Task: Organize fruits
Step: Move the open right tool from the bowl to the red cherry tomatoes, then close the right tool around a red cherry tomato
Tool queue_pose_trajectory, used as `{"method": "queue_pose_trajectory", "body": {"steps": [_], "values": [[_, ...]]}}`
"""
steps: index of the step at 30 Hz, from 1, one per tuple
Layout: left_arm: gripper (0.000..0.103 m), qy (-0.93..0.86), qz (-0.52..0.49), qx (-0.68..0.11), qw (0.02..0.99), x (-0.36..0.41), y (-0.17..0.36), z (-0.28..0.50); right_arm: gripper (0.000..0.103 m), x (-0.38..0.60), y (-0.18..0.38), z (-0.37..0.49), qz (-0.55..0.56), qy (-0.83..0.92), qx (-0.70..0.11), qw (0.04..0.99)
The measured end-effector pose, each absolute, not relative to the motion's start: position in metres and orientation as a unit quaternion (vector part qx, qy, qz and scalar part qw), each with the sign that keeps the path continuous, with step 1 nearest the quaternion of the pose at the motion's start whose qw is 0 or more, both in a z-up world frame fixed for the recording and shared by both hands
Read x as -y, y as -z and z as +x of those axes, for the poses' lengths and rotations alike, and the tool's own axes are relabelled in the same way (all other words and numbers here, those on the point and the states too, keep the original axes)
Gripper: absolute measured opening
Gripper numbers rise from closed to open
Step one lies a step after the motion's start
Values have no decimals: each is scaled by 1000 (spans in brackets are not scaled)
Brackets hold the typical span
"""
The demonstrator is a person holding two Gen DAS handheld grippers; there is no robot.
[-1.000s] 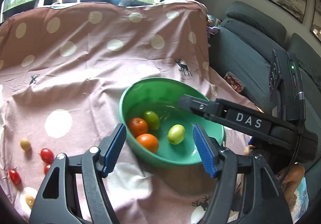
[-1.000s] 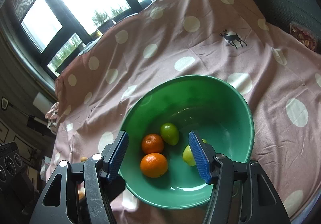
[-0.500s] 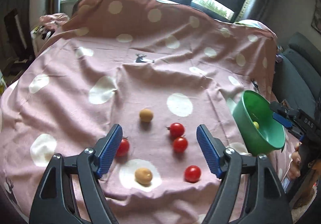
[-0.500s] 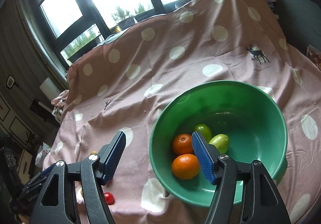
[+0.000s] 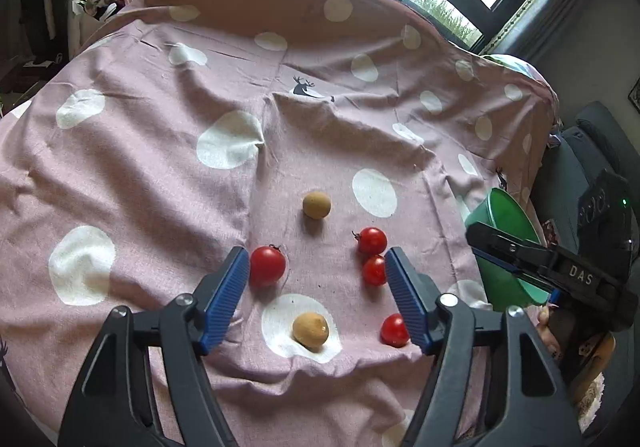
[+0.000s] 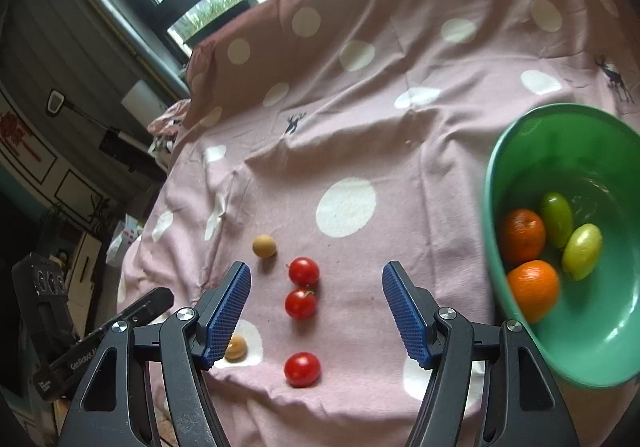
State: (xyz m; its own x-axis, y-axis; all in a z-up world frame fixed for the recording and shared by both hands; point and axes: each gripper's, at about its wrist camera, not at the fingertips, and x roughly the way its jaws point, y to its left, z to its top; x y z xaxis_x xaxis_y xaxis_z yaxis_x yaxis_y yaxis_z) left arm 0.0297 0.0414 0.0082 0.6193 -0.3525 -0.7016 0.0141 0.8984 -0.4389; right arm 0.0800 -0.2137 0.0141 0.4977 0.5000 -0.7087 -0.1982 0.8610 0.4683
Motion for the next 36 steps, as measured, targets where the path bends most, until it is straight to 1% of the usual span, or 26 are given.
{"method": "queue_pose_trajectory", "body": {"steps": [4,6,9,11,12,20,23,25,31,33,34,35,36], "values": [[61,126,-183,-437,871,-25,-4,30,69,183,1,100,146,-219,-507,821],[56,144,-171,-438,871,-13,-1,31,68,172,9,110,133,-230,-520,811],[50,167,-150,-452,863,8,7,39,54,164,21,126,137,-236,-538,797],[48,178,-137,-464,857,19,15,45,46,159,31,135,136,-235,-557,785],[47,184,-136,-468,853,23,19,48,45,157,35,137,134,-238,-561,781],[47,190,-159,-485,839,33,35,72,44,154,48,140,127,-242,-570,775],[46,186,-159,-491,836,34,40,75,37,153,53,143,135,-248,-575,768],[46,187,-166,-494,833,35,43,77,37,152,53,144,136,-250,-572,769],[40,182,-169,-499,831,38,51,81,37,154,53,144,135,-257,-567,771],[35,179,-170,-501,830,39,54,82,37,153,53,143,125,-262,-565,773],[34,176,-169,-498,832,39,54,82,37,153,52,142,120,-263,-563,774],[32,175,-169,-497,833,39,55,83,36,152,52,142,117,-263,-561,776],[31,175,-171,-496,833,38,56,83,32,152,52,141,113,-260,-560,779]]}}
